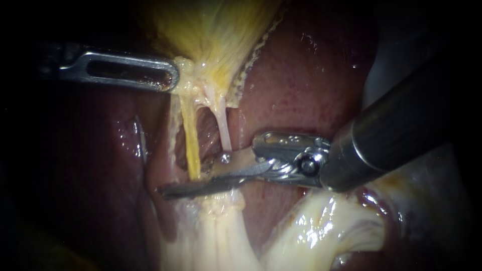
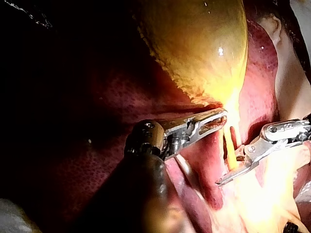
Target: Clipping second clip left tube
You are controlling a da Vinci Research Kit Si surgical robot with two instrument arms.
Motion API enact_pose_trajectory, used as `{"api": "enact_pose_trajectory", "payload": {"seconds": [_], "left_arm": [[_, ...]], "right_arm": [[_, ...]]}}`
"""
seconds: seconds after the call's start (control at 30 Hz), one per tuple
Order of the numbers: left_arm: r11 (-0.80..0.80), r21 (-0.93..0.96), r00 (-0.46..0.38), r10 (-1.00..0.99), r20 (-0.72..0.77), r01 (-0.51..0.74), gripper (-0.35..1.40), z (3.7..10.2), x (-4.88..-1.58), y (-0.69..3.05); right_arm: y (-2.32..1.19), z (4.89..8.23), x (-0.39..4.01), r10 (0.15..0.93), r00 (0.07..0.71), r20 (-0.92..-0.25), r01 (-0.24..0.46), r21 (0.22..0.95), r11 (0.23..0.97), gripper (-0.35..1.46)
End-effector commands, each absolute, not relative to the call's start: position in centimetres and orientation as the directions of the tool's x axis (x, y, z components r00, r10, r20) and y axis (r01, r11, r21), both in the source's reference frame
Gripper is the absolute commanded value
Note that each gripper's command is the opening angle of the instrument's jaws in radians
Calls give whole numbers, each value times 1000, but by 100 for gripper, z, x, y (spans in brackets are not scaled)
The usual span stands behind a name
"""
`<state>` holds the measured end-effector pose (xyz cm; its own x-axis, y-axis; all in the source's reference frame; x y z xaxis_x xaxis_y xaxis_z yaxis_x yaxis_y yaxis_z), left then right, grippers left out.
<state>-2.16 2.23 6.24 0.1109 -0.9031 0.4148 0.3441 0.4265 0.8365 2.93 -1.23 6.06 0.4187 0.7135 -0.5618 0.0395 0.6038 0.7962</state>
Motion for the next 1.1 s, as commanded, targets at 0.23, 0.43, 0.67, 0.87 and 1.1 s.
{"api": "enact_pose_trajectory", "payload": {"seconds": [0.23, 0.43, 0.67, 0.87, 1.1], "left_arm": [[427, 837, 111, -903, 415, 343, -35, 624, -215, 223], [427, 837, 112, -903, 415, 342, -35, 624, -213, 223], [428, 837, 113, -903, 415, 341, -35, 625, -211, 223], [428, 837, 113, -903, 415, 341, -35, 624, -210, 223], [428, 837, 114, -903, 415, 340, -35, 625, -209, 223]], "right_arm": [[-114, 608, 300, 732, 379, -566, -5, 790, 613, 49], [-112, 612, 286, 735, 369, -569, -13, 788, 616, 50], [-109, 607, 270, 736, 370, -567, -8, 790, 613, 50], [-108, 603, 262, 736, 372, -566, -2, 792, 610, 50], [-102, 600, 254, 746, 349, -567, 52, 807, 589, 50]]}}
